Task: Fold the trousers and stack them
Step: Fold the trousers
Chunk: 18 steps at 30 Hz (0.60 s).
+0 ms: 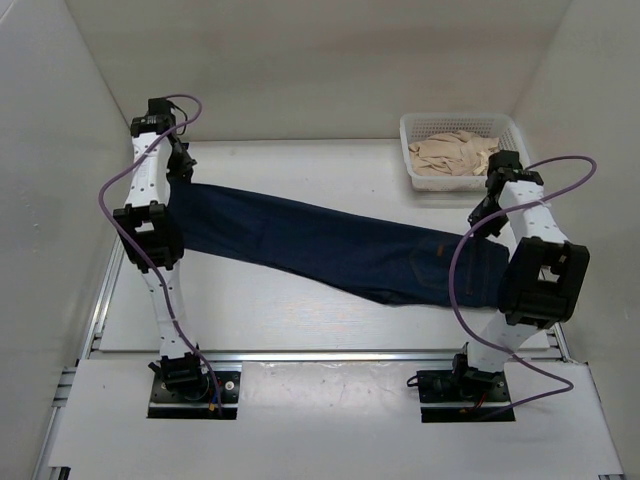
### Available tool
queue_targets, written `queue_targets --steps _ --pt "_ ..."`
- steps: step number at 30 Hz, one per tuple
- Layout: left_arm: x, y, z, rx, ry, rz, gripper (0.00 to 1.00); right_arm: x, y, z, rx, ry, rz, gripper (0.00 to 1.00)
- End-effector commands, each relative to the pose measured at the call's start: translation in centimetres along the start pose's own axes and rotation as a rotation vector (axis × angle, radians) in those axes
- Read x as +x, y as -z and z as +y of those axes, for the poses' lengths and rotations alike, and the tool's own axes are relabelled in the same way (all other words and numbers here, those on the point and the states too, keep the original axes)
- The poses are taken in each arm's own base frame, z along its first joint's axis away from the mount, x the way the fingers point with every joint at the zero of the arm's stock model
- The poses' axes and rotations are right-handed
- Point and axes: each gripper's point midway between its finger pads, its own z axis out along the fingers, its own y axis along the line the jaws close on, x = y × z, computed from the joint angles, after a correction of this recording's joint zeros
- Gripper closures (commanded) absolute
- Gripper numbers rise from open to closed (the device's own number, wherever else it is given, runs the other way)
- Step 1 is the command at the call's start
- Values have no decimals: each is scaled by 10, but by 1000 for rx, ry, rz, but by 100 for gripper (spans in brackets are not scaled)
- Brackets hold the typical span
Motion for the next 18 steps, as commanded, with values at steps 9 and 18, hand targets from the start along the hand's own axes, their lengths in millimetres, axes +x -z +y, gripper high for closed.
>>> queue_targets --steps 9,18 --pt "-8 -38 1 4 -3 16 0 -44 -13 26 -62 -30 -86 16" --pt "-10 -5 75 -45 66 7 85 -35 14 7 -56 -15 -125 15"
